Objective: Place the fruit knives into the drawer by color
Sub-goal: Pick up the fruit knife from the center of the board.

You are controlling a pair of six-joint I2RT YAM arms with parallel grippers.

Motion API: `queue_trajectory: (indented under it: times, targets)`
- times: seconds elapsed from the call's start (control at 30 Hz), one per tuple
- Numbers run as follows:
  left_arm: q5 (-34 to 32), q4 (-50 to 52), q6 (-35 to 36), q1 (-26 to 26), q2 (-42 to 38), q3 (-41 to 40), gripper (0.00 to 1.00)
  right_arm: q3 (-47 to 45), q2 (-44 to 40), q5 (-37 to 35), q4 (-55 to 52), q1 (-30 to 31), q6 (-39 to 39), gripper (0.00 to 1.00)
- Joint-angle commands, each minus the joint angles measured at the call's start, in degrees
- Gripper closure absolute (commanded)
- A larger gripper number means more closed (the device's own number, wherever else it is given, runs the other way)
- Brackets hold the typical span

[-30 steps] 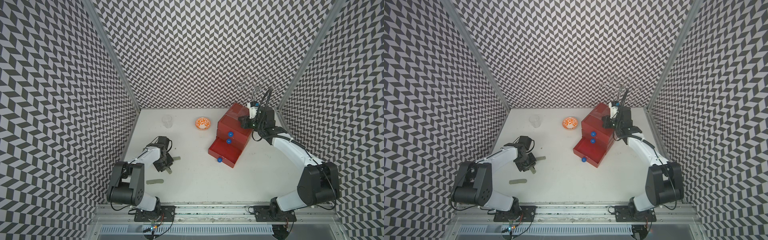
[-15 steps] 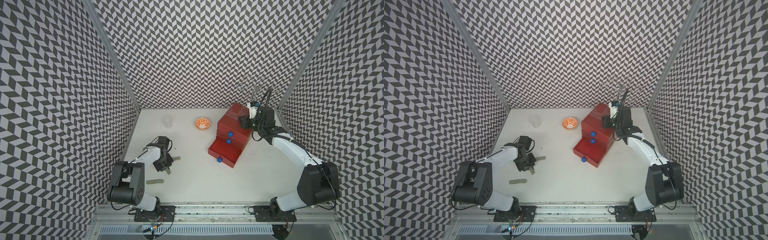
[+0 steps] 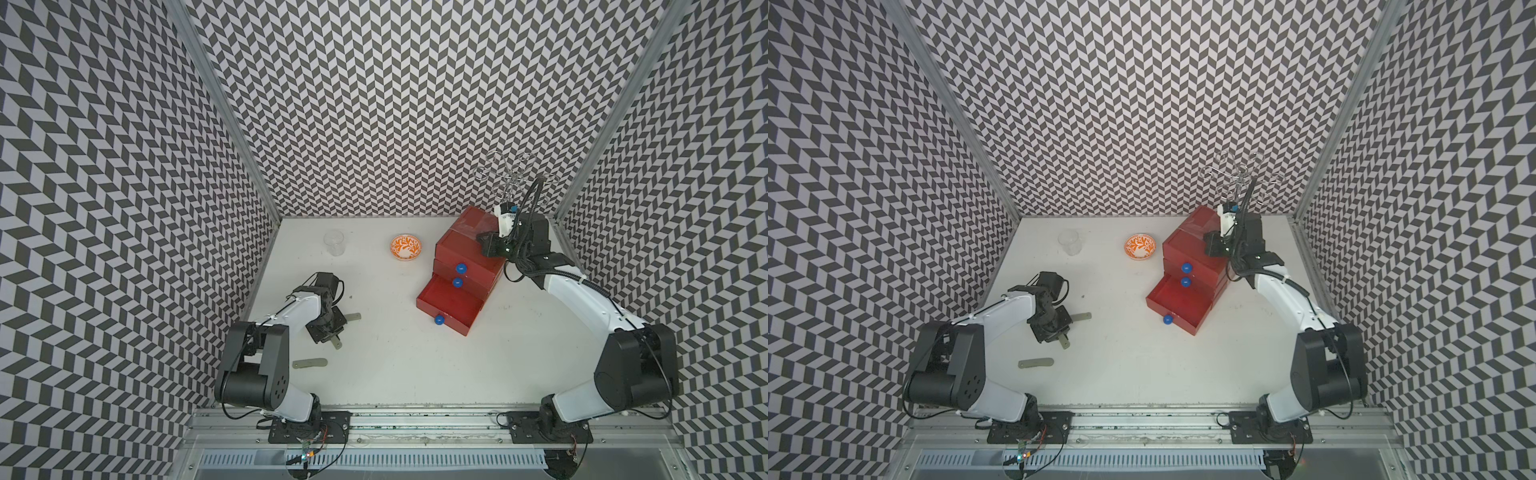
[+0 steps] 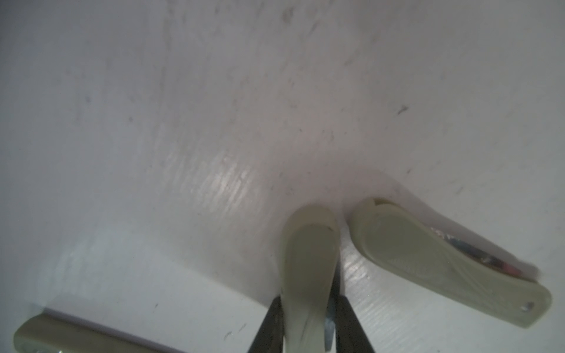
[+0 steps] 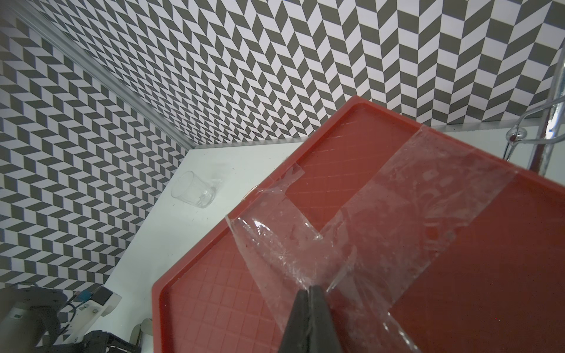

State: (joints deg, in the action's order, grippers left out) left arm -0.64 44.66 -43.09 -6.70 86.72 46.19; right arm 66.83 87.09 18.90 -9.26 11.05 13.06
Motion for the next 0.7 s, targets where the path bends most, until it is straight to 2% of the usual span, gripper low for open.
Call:
queue_trajectory:
  times: [0.0, 0.4, 0.67]
  targets:
    - [1.64, 0.38, 0.31, 0.22, -0.69, -0.32, 0.84, -3.97, 5.33, -2.28, -17.46, -0.13, -0.29, 0.99]
    - [4.12, 1.13, -2.99, -2.38, -5.17, -0.75, 0.84, -3.80, 4.97, -2.28, -17.63, -0.12, -0.15, 0.99]
    - [6.04, 0.52, -6.90, -8.31, -5.01, 2.39, 0.84, -3.81, 4.80, -2.28, -17.64, -0.14, -0.21, 0.99]
